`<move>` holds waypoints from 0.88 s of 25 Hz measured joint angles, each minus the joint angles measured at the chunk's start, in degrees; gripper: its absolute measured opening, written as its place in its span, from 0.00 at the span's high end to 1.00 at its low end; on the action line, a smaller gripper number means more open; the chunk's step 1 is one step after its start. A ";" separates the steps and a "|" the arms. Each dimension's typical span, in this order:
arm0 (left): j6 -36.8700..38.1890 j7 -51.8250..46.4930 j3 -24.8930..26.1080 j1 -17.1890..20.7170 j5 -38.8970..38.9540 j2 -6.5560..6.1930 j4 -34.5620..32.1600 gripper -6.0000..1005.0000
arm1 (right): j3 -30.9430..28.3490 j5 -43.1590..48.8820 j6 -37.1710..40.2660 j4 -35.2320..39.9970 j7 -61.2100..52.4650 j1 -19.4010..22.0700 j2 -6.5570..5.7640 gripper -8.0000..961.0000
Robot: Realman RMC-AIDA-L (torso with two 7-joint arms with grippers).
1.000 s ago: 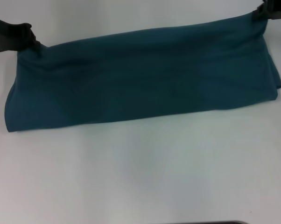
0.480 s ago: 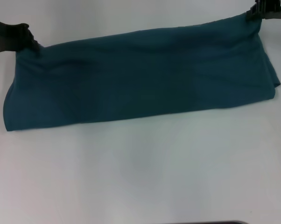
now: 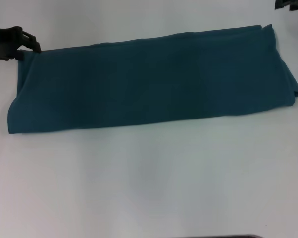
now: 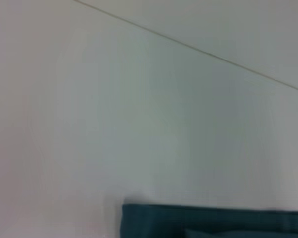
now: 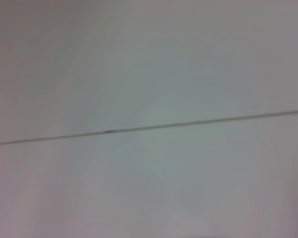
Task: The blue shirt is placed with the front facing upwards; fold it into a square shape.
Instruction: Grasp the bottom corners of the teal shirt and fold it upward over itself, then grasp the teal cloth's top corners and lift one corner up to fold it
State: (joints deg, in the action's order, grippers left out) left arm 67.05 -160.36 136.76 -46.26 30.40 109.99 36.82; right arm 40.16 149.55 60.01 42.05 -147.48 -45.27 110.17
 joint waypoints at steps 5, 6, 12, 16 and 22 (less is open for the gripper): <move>0.24 -0.04 0.01 0.99 0.32 0.54 2.06 0.56 | 0.04 -0.09 1.21 -0.31 0.01 -0.61 -1.10 0.49; 0.39 -0.04 0.11 1.37 0.40 0.60 2.62 0.53 | -0.09 -0.30 2.01 -0.30 0.13 -0.64 -1.39 0.41; 1.46 2.12 5.11 3.86 4.73 1.17 6.01 0.40 | -2.39 -12.05 9.94 0.16 5.24 1.89 -3.78 0.32; 4.47 7.35 7.88 7.53 14.78 1.30 7.37 0.37 | -5.33 -20.94 15.05 0.21 11.73 4.91 -4.16 0.26; 11.43 11.99 8.99 13.95 27.66 2.45 9.37 0.37 | -8.25 -36.84 26.74 0.31 26.26 14.62 -2.50 0.11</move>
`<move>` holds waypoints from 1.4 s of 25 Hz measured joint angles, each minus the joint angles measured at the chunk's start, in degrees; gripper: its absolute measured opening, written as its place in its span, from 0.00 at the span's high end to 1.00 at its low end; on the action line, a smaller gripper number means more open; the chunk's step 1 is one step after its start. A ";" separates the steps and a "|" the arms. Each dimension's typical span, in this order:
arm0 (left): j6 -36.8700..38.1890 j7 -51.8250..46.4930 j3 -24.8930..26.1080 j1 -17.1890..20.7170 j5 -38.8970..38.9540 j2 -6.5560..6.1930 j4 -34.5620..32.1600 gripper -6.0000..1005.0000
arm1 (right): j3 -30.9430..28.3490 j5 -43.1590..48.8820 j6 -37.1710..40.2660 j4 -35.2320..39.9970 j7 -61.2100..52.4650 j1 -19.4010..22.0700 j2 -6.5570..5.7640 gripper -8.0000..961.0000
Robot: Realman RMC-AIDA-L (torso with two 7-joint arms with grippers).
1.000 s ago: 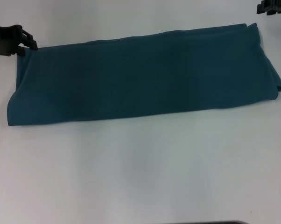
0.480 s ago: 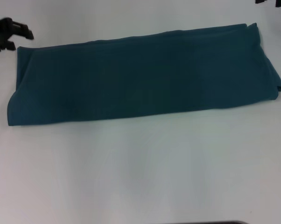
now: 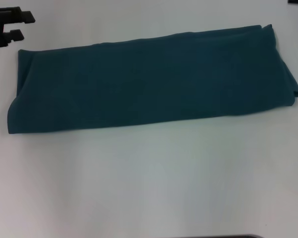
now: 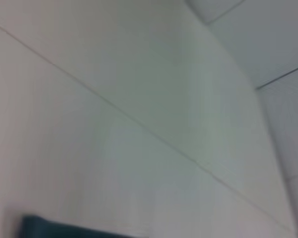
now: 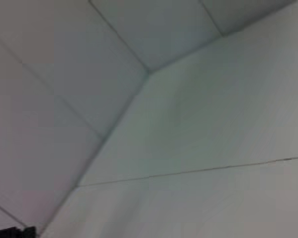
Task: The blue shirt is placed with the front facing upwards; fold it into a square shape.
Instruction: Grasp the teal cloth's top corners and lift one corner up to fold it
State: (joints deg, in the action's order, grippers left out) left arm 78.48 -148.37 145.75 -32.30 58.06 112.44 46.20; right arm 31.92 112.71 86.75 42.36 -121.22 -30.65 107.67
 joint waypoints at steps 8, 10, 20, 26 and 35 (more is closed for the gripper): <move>3.70 5.01 0.06 7.46 8.37 4.46 0.28 0.37 | -1.80 -4.43 7.22 -0.52 11.48 10.27 3.92 0.12; 3.04 5.37 0.06 8.85 8.43 5.95 0.15 0.37 | -1.99 -4.26 7.65 -0.63 13.53 11.95 5.05 0.12; -3.62 5.72 -0.18 9.77 8.02 8.73 -3.52 0.37 | -1.59 -2.95 8.42 -3.03 18.18 12.86 7.12 0.12; -7.77 6.58 0.00 12.33 7.77 8.37 -6.01 0.38 | -1.92 -2.74 8.22 -3.06 18.22 12.65 7.11 0.12; -4.99 10.20 1.30 13.40 9.09 7.32 -7.65 0.38 | -2.04 -2.75 8.24 -3.07 17.67 12.34 7.11 0.12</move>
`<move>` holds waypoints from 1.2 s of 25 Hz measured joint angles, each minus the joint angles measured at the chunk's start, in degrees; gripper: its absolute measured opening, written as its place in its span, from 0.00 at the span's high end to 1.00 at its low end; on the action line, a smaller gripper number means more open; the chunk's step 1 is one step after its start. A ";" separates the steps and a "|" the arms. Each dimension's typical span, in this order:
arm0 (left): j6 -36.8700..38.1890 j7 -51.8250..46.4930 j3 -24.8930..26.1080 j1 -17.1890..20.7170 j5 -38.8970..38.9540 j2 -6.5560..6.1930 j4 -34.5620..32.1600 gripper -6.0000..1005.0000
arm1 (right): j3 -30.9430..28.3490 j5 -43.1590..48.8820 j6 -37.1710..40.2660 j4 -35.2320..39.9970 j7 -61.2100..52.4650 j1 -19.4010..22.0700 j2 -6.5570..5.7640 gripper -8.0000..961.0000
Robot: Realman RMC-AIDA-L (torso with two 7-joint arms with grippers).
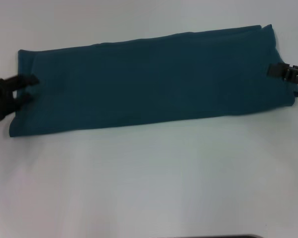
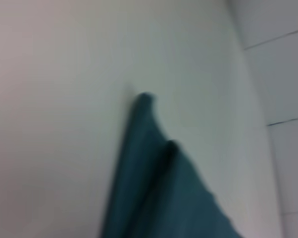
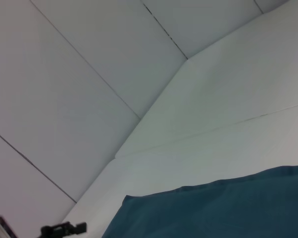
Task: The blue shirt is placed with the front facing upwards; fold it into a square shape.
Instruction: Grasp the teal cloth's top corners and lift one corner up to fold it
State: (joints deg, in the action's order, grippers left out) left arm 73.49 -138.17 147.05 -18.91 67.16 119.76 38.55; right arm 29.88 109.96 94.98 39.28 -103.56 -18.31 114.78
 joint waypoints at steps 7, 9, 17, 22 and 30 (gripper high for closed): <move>5.27 1.08 3.11 1.46 0.59 0.31 1.61 0.38 | -0.07 -0.01 0.31 0.00 -0.05 0.41 -0.07 0.12; 5.91 1.75 2.65 1.50 0.26 0.39 1.22 0.38 | -0.10 -0.01 0.26 0.00 -0.07 0.47 -0.13 0.12; 6.34 2.85 2.27 2.13 -4.63 0.44 -0.67 0.38 | -0.09 -0.02 0.22 -0.09 -0.57 0.77 -0.26 0.12; 5.23 2.78 2.31 1.57 -6.44 0.18 -1.73 0.38 | -0.09 -0.02 0.30 -0.09 -0.67 0.77 -0.26 0.12; 11.52 2.48 5.43 1.29 -3.88 0.28 1.67 0.38 | -0.08 -0.02 0.66 -0.09 -0.78 0.73 -0.33 0.12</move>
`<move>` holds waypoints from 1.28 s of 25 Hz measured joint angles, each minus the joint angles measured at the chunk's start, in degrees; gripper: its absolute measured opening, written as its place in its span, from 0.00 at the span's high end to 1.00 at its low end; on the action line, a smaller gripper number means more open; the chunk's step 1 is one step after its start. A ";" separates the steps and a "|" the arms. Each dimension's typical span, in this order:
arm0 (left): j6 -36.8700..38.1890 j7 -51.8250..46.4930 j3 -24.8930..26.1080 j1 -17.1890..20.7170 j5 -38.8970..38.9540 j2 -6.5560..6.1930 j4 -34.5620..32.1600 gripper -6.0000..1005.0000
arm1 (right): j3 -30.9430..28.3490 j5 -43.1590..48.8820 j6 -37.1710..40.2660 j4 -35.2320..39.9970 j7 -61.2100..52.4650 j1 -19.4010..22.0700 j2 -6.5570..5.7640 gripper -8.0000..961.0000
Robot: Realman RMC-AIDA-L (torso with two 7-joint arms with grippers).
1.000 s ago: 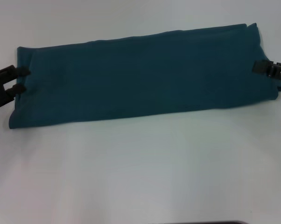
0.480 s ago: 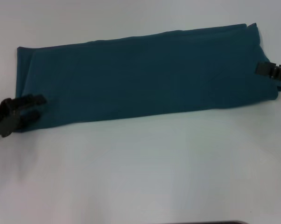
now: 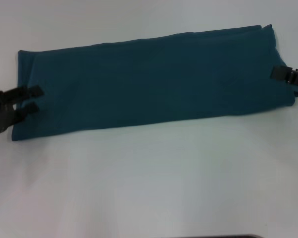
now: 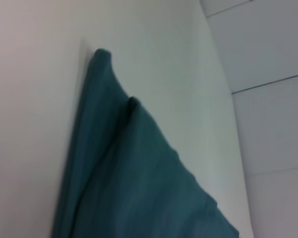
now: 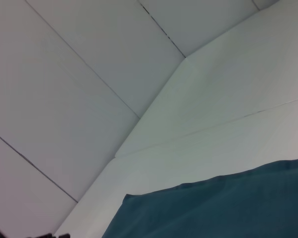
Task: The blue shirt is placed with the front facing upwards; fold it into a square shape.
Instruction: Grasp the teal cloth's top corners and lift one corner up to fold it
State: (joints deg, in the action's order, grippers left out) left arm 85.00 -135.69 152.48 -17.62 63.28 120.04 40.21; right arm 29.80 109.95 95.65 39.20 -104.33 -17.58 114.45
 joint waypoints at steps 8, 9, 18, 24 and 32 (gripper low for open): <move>-9.35 -3.76 -0.40 -3.38 0.44 1.64 -0.52 0.38 | 0.03 0.00 0.08 0.00 0.00 0.00 0.23 0.12; -10.71 -3.99 -0.50 -3.67 0.25 2.00 -0.57 0.38 | 0.01 0.00 0.08 0.00 0.00 0.00 0.25 0.12; -17.39 -5.08 -0.78 -4.33 -1.23 2.32 -2.58 0.38 | -0.01 0.00 0.06 -0.18 0.00 0.00 0.24 0.12; -11.04 -5.01 -0.54 -4.26 -0.84 0.48 -1.12 0.35 | -0.01 0.00 0.08 -0.99 0.01 -0.12 -0.04 0.12; 1.88 6.41 -6.46 -7.18 -2.08 -7.33 1.48 0.29 | 0.06 0.00 0.07 -1.16 0.04 -0.19 -0.30 0.12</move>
State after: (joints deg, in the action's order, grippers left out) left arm 86.88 -129.28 146.03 -24.80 61.20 112.71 41.70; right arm 29.86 109.95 95.72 38.04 -104.29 -17.77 114.15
